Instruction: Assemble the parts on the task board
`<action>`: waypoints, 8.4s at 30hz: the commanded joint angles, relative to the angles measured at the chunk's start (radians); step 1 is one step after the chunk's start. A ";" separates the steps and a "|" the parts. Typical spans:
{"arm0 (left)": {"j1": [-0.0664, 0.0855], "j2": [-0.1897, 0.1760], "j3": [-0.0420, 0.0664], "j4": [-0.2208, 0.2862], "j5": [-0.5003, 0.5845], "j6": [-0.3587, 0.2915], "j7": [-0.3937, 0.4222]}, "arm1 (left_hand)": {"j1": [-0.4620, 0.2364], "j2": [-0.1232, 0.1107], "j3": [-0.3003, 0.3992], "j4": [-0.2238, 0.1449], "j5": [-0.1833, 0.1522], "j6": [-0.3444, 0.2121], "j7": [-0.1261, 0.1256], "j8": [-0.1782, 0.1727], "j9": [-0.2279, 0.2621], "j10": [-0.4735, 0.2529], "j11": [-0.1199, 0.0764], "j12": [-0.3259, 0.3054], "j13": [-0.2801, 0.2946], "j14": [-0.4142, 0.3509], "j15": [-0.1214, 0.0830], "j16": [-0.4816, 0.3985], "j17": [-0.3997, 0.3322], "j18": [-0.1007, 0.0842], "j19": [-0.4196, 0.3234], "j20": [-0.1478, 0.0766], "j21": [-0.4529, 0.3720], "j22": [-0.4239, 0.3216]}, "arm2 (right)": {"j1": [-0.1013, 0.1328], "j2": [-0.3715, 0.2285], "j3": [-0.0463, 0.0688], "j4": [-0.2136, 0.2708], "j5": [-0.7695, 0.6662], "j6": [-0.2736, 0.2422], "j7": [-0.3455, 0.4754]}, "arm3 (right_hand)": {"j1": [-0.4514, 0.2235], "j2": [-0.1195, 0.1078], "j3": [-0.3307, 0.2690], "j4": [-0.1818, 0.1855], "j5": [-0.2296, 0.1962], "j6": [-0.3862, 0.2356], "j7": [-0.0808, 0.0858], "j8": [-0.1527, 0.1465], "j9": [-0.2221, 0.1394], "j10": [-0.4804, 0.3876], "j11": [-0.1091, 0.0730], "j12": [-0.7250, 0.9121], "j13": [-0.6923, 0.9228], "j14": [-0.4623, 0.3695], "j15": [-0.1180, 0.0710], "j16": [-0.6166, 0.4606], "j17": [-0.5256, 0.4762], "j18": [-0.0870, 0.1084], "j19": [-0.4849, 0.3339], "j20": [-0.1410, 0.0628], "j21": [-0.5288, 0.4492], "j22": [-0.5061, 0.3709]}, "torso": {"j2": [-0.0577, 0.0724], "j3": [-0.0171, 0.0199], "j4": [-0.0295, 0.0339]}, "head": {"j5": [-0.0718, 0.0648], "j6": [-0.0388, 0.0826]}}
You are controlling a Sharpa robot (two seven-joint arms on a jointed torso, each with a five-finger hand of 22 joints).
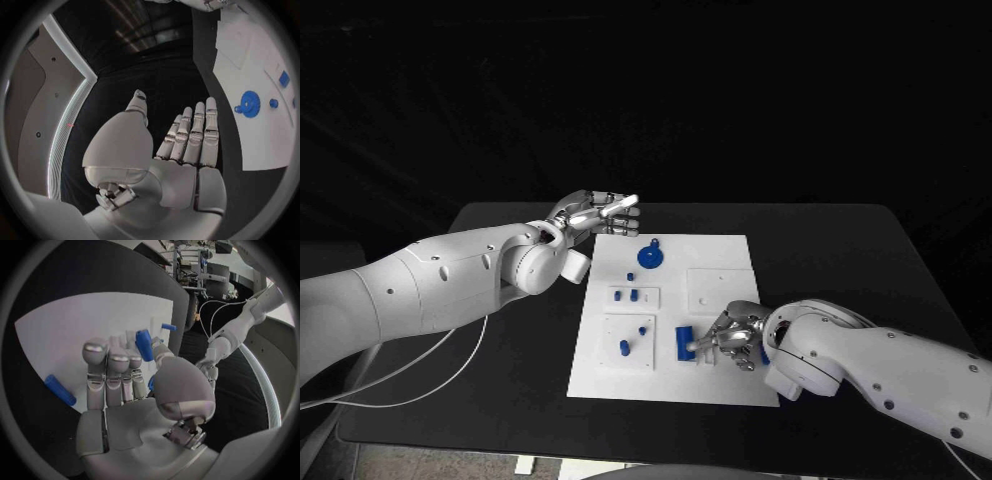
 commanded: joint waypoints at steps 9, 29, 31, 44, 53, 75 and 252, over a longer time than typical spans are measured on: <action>0.000 -0.001 0.001 0.001 -0.004 0.013 0.003 | -0.002 0.005 0.000 0.001 -0.003 0.009 0.003 -0.003 0.000 0.004 0.005 -0.003 -0.001 -0.001 0.002 -0.004 -0.001 0.014 0.005 0.003 -0.001 0.000 | 0.000 -0.041 0.001 0.023 -0.262 -0.202 0.353 | 0.074 0.048 0.117 -0.120 0.038 0.013 -0.005 -0.003 -0.028 0.022 -0.003 0.047 0.031 0.001 0.001 0.014 0.004 0.012 0.056 0.006 0.018 0.074 | 0.000 0.0013 -0.0008 | -0.002 0.003; 0.000 -0.002 0.001 0.001 -0.004 0.013 0.000 | -0.009 0.019 -0.004 -0.017 -0.003 0.008 0.004 -0.003 0.000 0.005 0.005 -0.003 -0.001 -0.001 0.002 -0.004 -0.001 0.014 0.006 0.003 0.000 0.000 | -0.002 -0.032 0.001 0.022 -0.452 -0.180 0.424 | 0.042 0.069 0.343 -0.188 -0.013 -0.013 0.009 -0.004 -0.033 0.020 0.003 0.051 0.037 -0.002 0.005 0.021 -0.001 0.011 0.055 0.009 0.024 0.083 | 0.001 -0.0004 0.0010 | -0.007 -0.004; 0.000 -0.002 0.001 0.002 -0.004 0.013 0.000 | -0.009 0.019 -0.004 -0.017 -0.003 0.008 0.004 -0.003 0.000 0.005 0.005 -0.003 -0.001 -0.001 0.002 -0.004 -0.001 0.014 0.006 0.003 0.000 0.000 | -0.004 -0.025 0.001 0.017 -0.476 -0.153 0.417 | 0.036 0.068 0.370 -0.183 -0.019 -0.016 0.010 -0.004 -0.033 0.019 0.004 0.051 0.037 -0.002 0.005 0.021 -0.001 0.011 0.055 0.009 0.022 0.084 | 0.000 -0.0005 0.0005 | -0.006 -0.005; 0.001 -0.002 0.001 0.003 -0.004 0.013 -0.002 | -0.012 0.022 -0.004 -0.020 -0.003 0.009 0.004 -0.003 0.000 0.006 0.005 -0.003 -0.001 0.000 0.002 -0.004 -0.001 0.014 0.006 0.003 -0.001 0.000 | -0.018 0.011 0.001 -0.004 -0.556 -0.057 0.382 | 0.013 0.064 0.489 -0.141 -0.044 -0.026 0.011 -0.003 -0.033 0.017 0.003 0.050 0.034 -0.002 0.005 0.020 -0.004 0.009 0.055 0.008 0.020 0.084 | 0.000 0.0002 0.0009 | -0.005 -0.013; 0.001 -0.002 0.001 0.003 -0.004 0.013 -0.003 | -0.014 0.024 -0.004 -0.020 -0.003 0.010 0.005 -0.003 0.000 0.005 0.006 -0.003 -0.001 0.000 0.002 -0.004 -0.001 0.015 0.006 0.003 -0.001 0.000 | -0.029 0.023 0.000 -0.013 -0.576 -0.009 0.371 | 0.009 0.071 0.527 -0.133 -0.049 -0.019 0.012 -0.003 -0.032 0.018 0.003 0.051 0.035 -0.002 0.005 0.021 -0.003 0.007 0.055 0.008 0.021 0.085 | -0.001 -0.0003 -0.0003 | -0.004 -0.015; 0.001 -0.003 0.001 0.002 -0.004 0.019 -0.011 | -0.022 0.042 -0.011 -0.032 -0.003 0.008 0.007 -0.003 -0.001 0.005 0.007 -0.003 -0.001 -0.001 0.002 -0.004 -0.001 0.015 0.005 0.004 0.000 0.000 | -0.032 0.021 -0.003 -0.027 -0.642 -0.056 0.340 | 0.010 0.064 0.532 -0.137 -0.050 -0.012 0.010 -0.004 -0.033 0.017 0.001 0.034 0.029 -0.003 0.000 0.012 0.000 0.001 0.055 0.001 0.014 0.083 | 0.000 -0.0001 0.0002 | -0.007 -0.014; 0.003 -0.035 0.000 -0.013 -0.036 0.029 -0.078 | -0.017 0.042 -0.012 -0.033 -0.003 0.013 0.009 -0.003 0.000 0.008 0.007 -0.002 -0.001 -0.009 0.004 -0.004 -0.001 0.007 -0.015 0.005 -0.001 -0.001 | 0.159 0.055 -0.224 -0.070 -1.035 -0.120 0.630 | 0.218 -0.099 0.449 -0.263 -0.048 0.156 -0.048 -0.002 0.094 -0.230 -0.023 0.082 -0.290 -0.104 -0.005 0.024 0.115 0.020 -0.032 0.001 -0.135 0.053 | 0.000 -0.0003 0.0001 | 0.015 -0.052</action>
